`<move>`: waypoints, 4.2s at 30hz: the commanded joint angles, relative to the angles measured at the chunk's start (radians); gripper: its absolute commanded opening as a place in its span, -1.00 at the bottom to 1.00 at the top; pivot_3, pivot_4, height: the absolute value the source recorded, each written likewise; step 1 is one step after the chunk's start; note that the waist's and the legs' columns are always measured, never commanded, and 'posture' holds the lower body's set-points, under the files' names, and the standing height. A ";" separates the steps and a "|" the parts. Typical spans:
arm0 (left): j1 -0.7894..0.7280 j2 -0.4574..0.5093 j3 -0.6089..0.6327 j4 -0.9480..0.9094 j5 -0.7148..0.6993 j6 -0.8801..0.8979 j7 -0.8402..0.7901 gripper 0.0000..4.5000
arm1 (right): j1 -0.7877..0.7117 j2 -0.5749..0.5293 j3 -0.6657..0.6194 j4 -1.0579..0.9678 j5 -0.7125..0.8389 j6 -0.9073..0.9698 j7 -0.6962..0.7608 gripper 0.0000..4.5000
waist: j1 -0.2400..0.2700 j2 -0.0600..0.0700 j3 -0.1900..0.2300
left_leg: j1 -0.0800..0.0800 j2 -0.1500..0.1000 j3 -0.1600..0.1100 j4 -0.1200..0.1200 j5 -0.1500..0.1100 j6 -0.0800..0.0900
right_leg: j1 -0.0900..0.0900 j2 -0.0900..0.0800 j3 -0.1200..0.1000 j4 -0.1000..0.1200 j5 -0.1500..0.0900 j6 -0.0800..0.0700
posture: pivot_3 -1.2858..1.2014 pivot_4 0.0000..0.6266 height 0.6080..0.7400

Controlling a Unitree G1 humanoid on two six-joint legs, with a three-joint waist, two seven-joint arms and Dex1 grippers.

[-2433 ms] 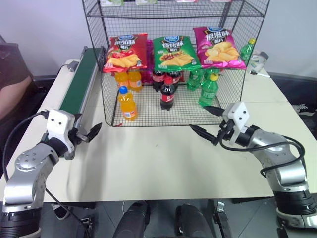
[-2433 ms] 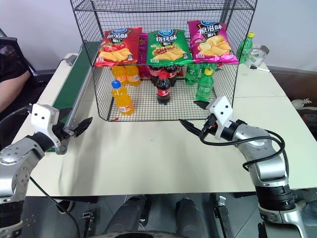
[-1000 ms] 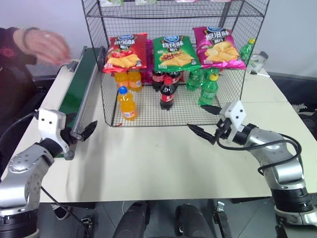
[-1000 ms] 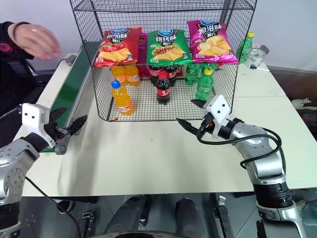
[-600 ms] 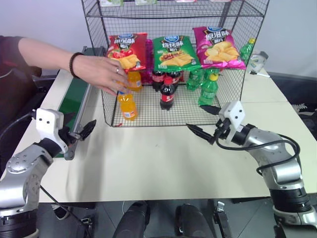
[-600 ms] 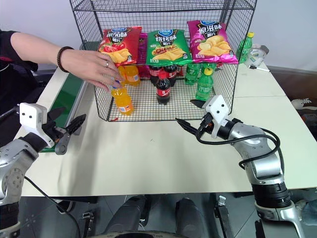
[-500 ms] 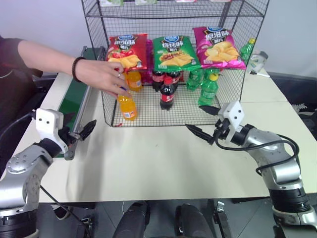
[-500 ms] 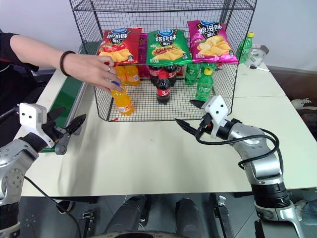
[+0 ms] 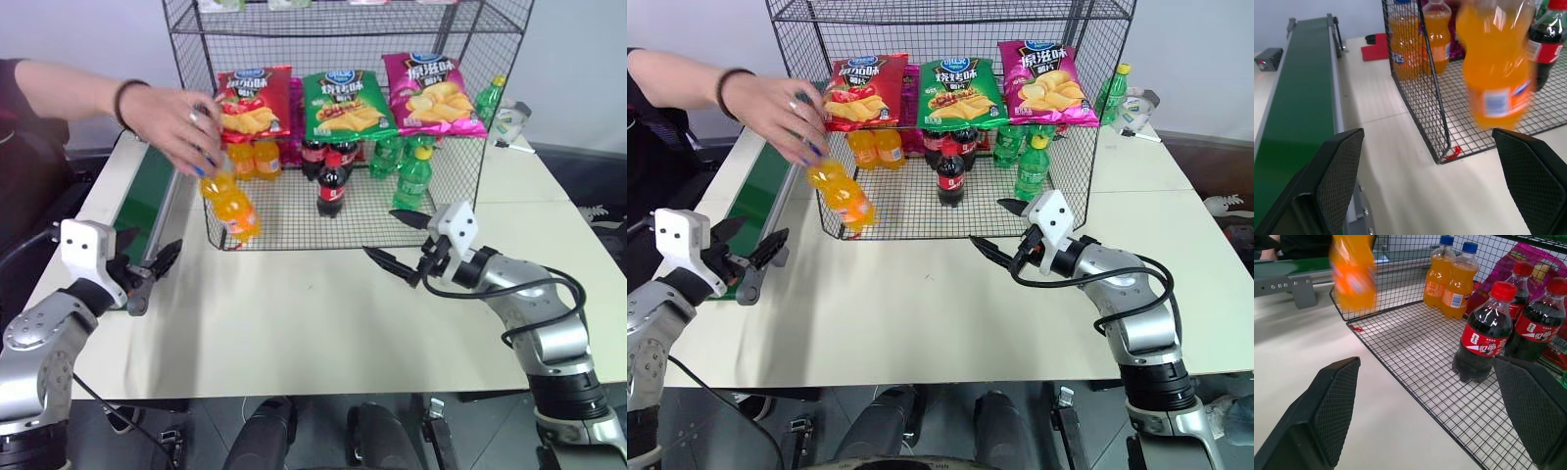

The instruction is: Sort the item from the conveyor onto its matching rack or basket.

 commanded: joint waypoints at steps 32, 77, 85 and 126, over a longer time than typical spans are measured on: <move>-0.067 -0.151 0.165 0.104 0.031 -0.151 0.312 0.95 | -0.070 0.076 0.049 0.025 -0.025 -0.054 -0.030 1.00 | 0.000 0.000 0.000 | 0.000 0.000 0.000 0.001 0.000 0.000 | 0.000 0.000 -0.001 0.000 0.001 0.001 | 0.03 -0.52 1.00; -0.116 -0.109 0.118 0.239 0.156 -0.258 0.297 0.95 | -0.083 0.087 0.052 0.038 -0.032 -0.065 -0.037 1.00 | 0.000 0.000 0.000 | 0.000 0.000 0.000 0.001 0.000 0.000 | -0.002 0.000 -0.001 0.000 0.002 0.003 | 0.03 -0.52 1.00; -0.125 -0.105 0.124 0.262 0.161 -0.278 0.282 0.95 | -0.087 0.087 0.053 0.041 -0.032 -0.066 -0.034 1.00 | 0.000 0.000 0.000 | 0.000 0.000 0.000 0.001 0.000 0.000 | -0.002 0.000 -0.001 0.000 0.002 0.003 | 0.03 -0.52 1.00; -0.216 -0.048 0.087 0.028 -0.046 -0.171 0.177 0.06 | -0.092 0.080 0.051 0.045 -0.030 -0.064 -0.022 1.00 | 0.000 -0.002 0.001 | 0.000 0.000 0.000 0.001 0.000 0.000 | -0.002 0.001 -0.001 0.000 0.002 0.003 | 0.03 -0.52 1.00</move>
